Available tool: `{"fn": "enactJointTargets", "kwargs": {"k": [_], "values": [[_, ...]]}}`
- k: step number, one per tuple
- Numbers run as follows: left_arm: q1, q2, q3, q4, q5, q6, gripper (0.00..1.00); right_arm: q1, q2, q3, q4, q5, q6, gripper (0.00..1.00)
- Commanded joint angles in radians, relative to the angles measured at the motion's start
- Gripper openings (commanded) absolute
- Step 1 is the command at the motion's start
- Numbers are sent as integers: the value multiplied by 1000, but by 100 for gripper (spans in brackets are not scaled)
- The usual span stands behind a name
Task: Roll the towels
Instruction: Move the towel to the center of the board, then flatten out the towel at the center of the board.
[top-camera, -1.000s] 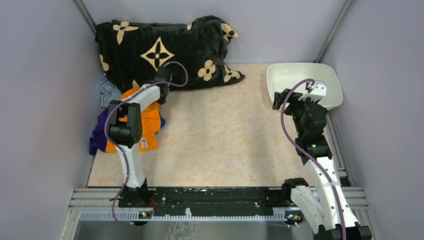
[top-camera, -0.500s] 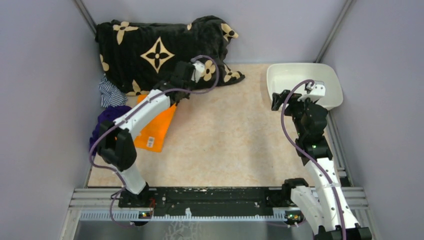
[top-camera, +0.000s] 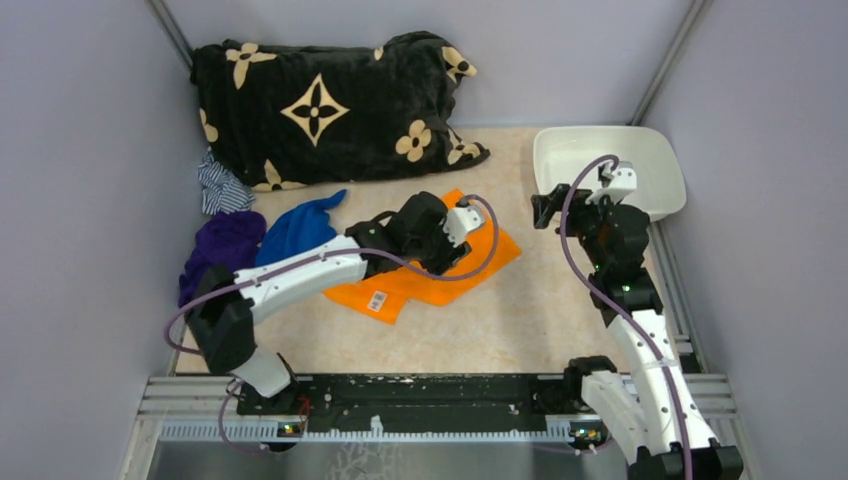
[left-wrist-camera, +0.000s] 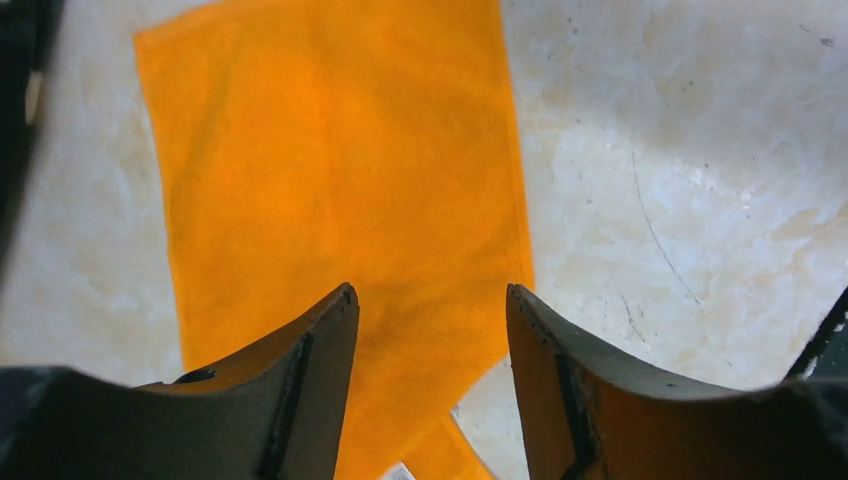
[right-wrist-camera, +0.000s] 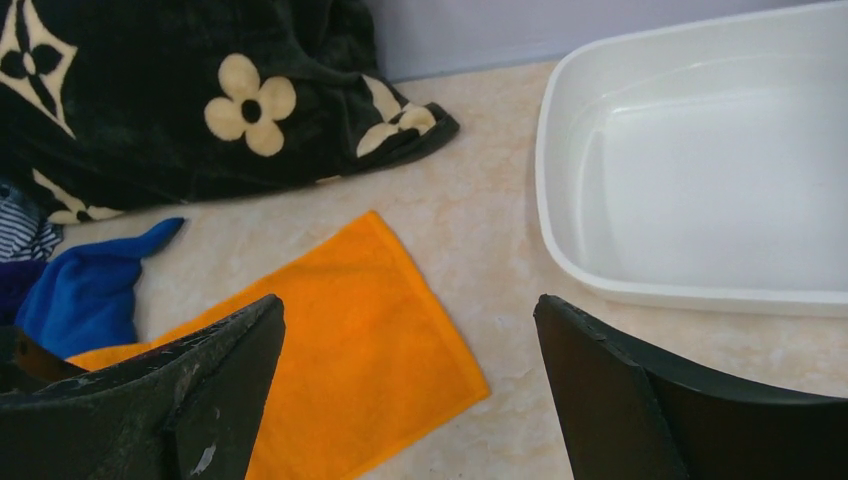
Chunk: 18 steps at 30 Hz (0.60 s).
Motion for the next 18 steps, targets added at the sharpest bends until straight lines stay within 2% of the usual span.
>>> {"fn": "enactJointTargets", "kwargs": {"k": [1,5,10,14,18], "values": [[13,-178,-158,80,-21,-162,63,-5,64,50,-46,-104,25,95],[34,-268,-323,51,-59,-312,63,0,184,70,-118,-173,26,90],[98,-330,-481,74,-21,-486,60,63,400,86,-117,-215,15,79],[187,-310,-529,96,6,-553,55,164,605,152,-85,-205,22,70],[267,-264,-544,55,48,-581,52,259,808,278,-43,-233,63,66]]}}
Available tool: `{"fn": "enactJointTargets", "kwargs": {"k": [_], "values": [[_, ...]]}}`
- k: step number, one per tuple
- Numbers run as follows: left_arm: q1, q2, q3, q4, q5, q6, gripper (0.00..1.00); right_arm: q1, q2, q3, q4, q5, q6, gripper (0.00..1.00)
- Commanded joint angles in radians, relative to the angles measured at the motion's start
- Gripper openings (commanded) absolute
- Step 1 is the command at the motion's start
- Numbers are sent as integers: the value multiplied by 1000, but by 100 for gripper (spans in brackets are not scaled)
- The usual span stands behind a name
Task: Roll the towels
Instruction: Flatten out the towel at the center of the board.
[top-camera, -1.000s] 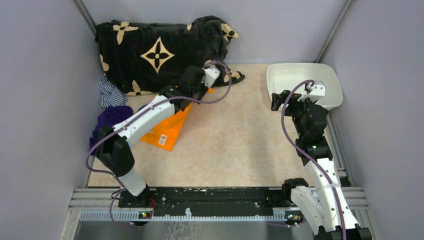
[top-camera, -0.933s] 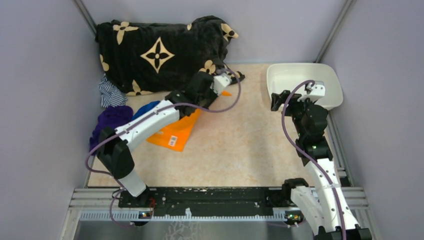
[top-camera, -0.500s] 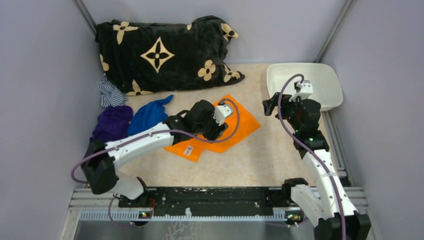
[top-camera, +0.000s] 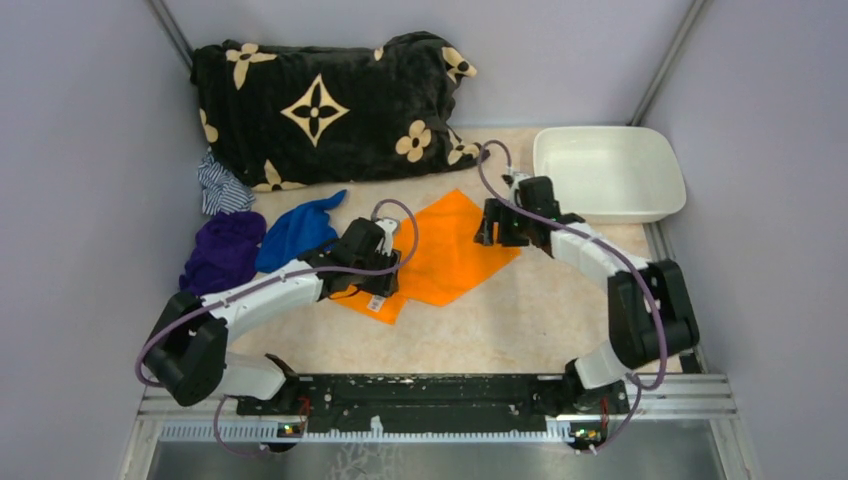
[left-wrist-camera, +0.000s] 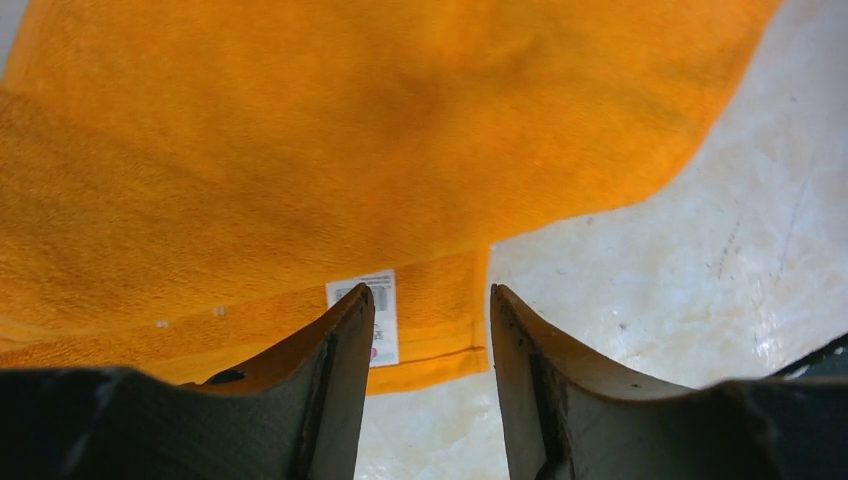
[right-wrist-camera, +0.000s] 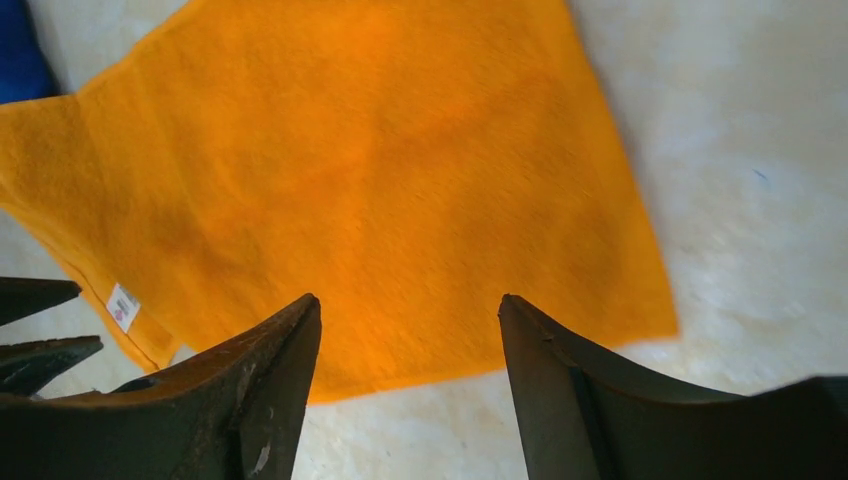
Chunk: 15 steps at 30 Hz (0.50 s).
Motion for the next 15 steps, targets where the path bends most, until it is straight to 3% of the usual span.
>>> {"fn": "enactJointTargets", "kwargs": {"k": [1,5,8,15], "values": [[58,36,-16,-9,54,-84,52,94,179,173,87,-65,52,64],[74,38,-58,-41,81,-129,52,105,361,238,83,-73,120,62],[89,32,-99,-64,113,-169,52,95,406,242,31,-13,147,62],[106,48,-107,-172,146,-210,53,-74,277,1,7,95,256,63]]}}
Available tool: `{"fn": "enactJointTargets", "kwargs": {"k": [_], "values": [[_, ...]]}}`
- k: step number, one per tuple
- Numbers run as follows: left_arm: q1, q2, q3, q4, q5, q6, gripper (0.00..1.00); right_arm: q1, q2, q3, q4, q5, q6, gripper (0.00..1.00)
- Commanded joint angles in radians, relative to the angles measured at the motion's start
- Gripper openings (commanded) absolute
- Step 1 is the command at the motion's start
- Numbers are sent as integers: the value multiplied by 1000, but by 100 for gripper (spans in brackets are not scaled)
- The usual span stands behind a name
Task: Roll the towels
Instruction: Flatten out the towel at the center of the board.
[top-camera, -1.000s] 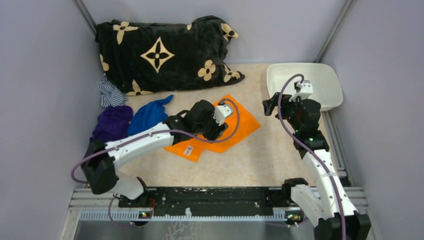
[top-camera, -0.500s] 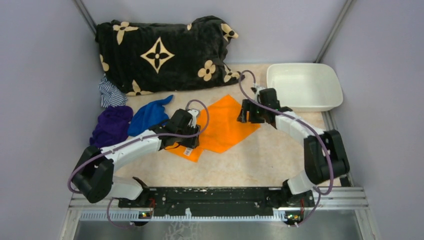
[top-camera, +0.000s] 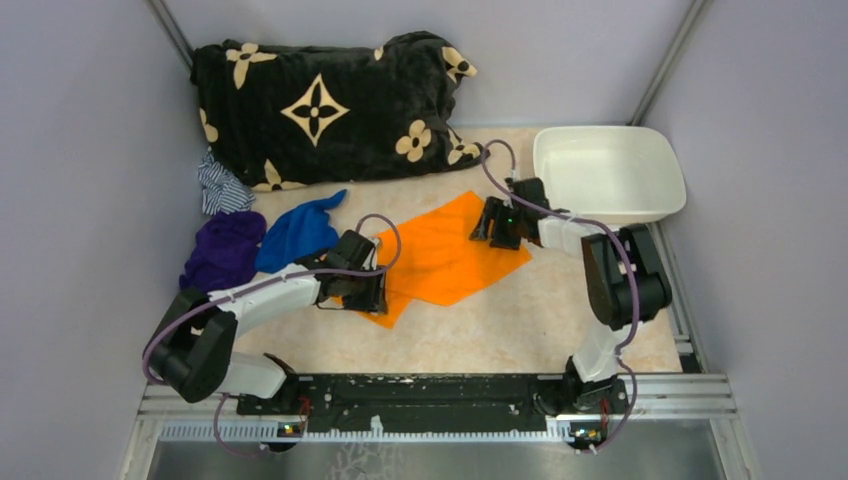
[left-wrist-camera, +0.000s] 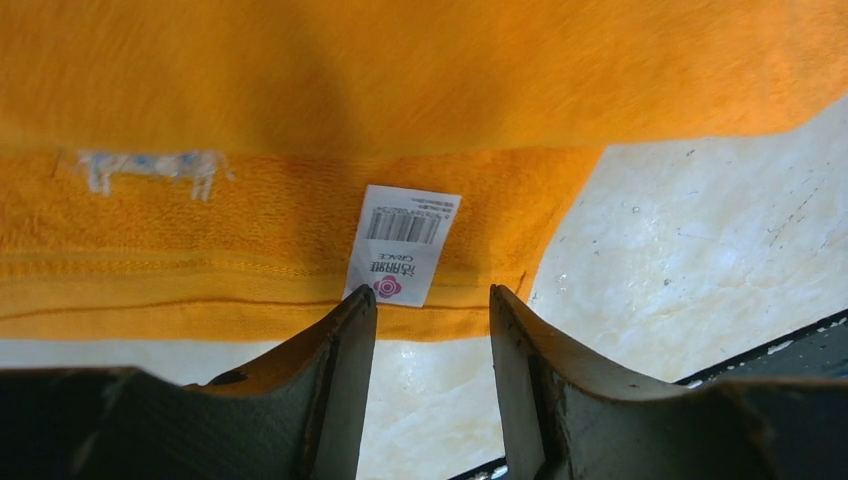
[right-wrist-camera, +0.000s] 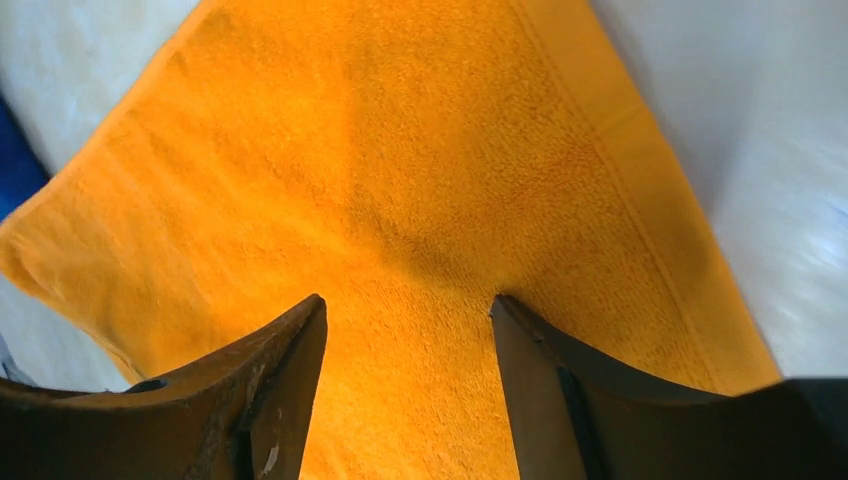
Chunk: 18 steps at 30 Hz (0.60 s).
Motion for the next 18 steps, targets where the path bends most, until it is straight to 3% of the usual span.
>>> {"fn": "enactJointTargets", "kwargs": {"k": [1,6,9,15,18], "values": [[8,15,5,-122,38,-35,52,-138,-115,-184,-117,158,75,64],[10,33,59,-207,77,6,52,-279,-350,-327,-203,270,117,69],[11,33,86,-256,100,16,53,-301,-468,-363,-241,302,112,70],[48,-7,211,-298,47,65,58,-297,-580,-295,-263,203,-22,70],[101,-23,246,-234,21,94,59,-266,-590,-240,-267,194,-79,70]]}}
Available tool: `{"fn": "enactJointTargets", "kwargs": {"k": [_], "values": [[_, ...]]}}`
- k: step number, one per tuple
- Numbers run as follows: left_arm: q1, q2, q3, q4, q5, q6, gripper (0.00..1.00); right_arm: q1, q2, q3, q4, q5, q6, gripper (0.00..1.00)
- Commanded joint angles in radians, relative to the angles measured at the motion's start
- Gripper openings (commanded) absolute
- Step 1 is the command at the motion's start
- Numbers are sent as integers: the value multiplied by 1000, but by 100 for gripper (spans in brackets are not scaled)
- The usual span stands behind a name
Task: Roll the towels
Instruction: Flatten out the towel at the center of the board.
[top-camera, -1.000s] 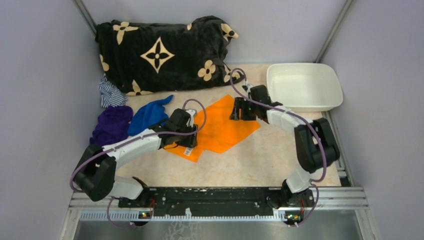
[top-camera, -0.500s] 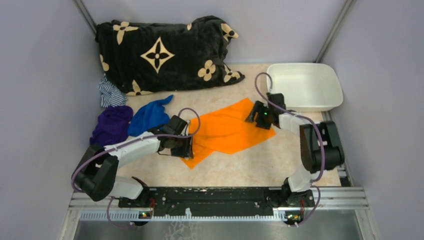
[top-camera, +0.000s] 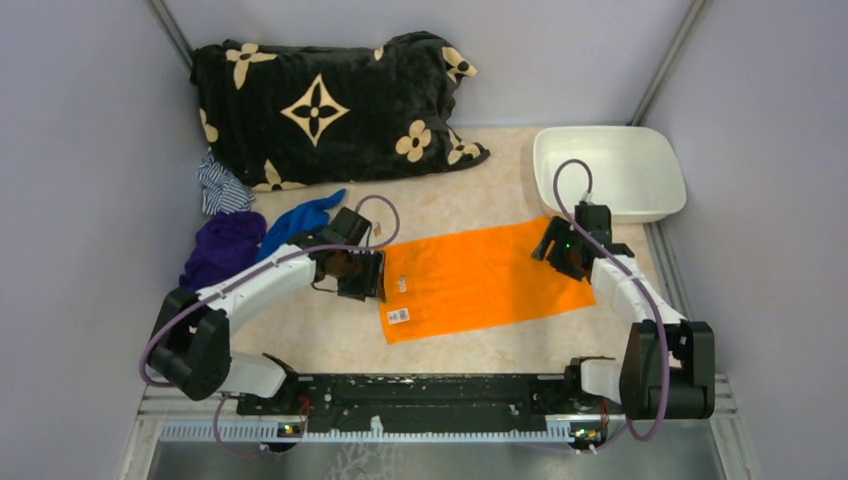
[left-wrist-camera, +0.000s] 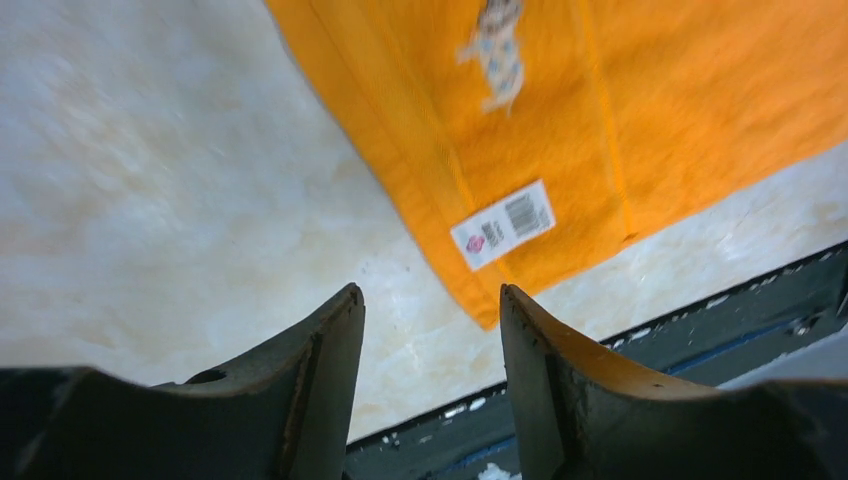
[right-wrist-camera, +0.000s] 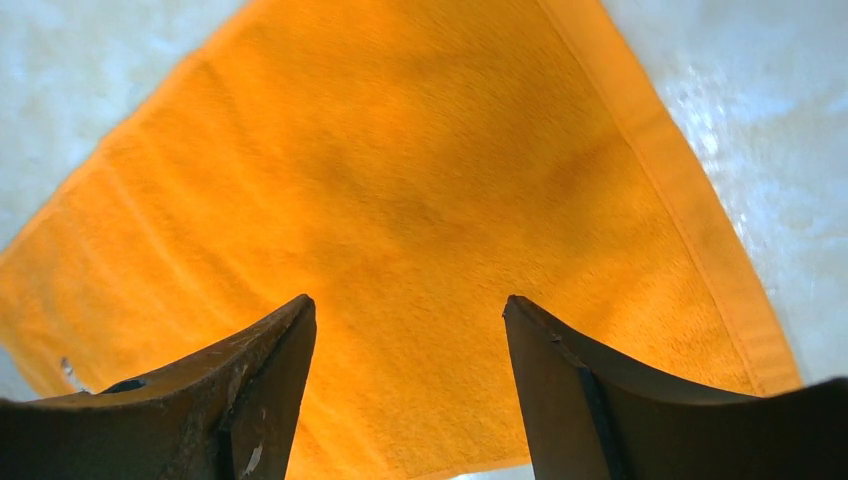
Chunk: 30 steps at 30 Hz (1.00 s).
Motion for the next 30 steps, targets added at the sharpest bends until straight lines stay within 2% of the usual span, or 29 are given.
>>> {"fn": "enactJointTargets", "kwargs": {"k": [1,5,8,15,25,30], "values": [[73,-39,76,70,-45,67,59,49,-39,114,10,-16,-114,70],[153,57,116,190,-46,110,57,96,-10,148,32,-20,-135,70],[191,170,189,217,-40,149,54,104,9,160,42,-41,-143,70],[218,373,341,189,-80,205,42,111,2,161,49,-82,-175,69],[215,497,418,106,-84,226,38,111,-4,152,56,-84,-195,69],[184,527,438,38,-132,235,37,112,-4,156,55,-76,-199,69]]}}
